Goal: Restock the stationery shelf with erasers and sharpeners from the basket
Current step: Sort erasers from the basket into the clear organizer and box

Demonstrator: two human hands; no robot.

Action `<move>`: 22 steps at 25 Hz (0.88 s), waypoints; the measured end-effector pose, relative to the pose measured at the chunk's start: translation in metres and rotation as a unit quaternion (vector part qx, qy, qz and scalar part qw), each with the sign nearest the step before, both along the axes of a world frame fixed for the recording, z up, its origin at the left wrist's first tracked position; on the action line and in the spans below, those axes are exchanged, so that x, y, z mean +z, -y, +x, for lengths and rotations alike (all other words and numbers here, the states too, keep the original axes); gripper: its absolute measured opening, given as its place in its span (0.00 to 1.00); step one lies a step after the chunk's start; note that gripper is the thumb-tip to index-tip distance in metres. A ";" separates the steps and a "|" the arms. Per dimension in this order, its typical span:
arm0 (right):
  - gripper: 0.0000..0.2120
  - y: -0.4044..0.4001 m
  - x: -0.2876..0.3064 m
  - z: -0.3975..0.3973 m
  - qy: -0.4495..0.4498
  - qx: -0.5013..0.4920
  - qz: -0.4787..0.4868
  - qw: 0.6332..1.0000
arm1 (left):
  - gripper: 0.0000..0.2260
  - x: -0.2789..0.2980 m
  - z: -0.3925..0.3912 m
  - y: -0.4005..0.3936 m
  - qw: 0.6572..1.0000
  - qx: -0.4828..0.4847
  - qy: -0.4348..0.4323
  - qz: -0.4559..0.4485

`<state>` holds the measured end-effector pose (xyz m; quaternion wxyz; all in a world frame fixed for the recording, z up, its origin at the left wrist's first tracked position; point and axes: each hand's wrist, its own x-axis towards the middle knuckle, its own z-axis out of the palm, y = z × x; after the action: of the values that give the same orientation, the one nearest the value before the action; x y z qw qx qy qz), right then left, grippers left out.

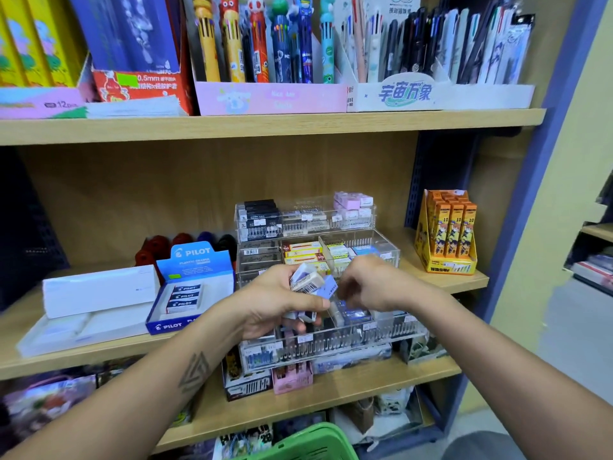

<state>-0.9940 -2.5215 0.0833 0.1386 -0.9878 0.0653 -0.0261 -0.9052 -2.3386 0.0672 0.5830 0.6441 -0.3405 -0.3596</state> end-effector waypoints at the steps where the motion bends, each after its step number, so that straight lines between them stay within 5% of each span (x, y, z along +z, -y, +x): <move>1: 0.13 0.000 0.006 -0.002 0.027 -0.009 0.134 0.991 | 0.13 0.002 0.000 0.000 1.000 0.005 0.000 0.004; 3: 0.19 -0.002 0.015 -0.010 0.052 0.005 0.365 0.930 | 0.13 0.007 0.002 -0.002 1.000 0.012 -0.011 0.008; 4: 0.20 -0.003 0.016 -0.014 0.063 0.026 0.397 0.915 | 0.12 0.010 0.003 -0.002 1.000 0.015 -0.017 0.009; 12: 0.16 0.003 0.007 -0.011 0.137 -0.001 0.372 0.918 | 0.10 0.018 0.008 -0.006 0.984 0.135 -0.109 -0.031; 18: 0.12 0.003 0.017 -0.007 0.163 0.020 0.164 0.973 | 0.10 0.027 0.006 0.003 0.985 0.145 -0.095 -0.018; 22: 0.08 0.013 0.029 -0.018 0.124 0.034 0.214 0.968 | 0.06 0.034 0.002 0.014 0.988 0.134 -0.076 -0.022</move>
<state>-1.0124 -2.5350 0.1124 0.3542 -0.9260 0.0184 -0.1291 -0.9033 -2.3528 0.1012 0.6639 0.6422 -0.2134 -0.3183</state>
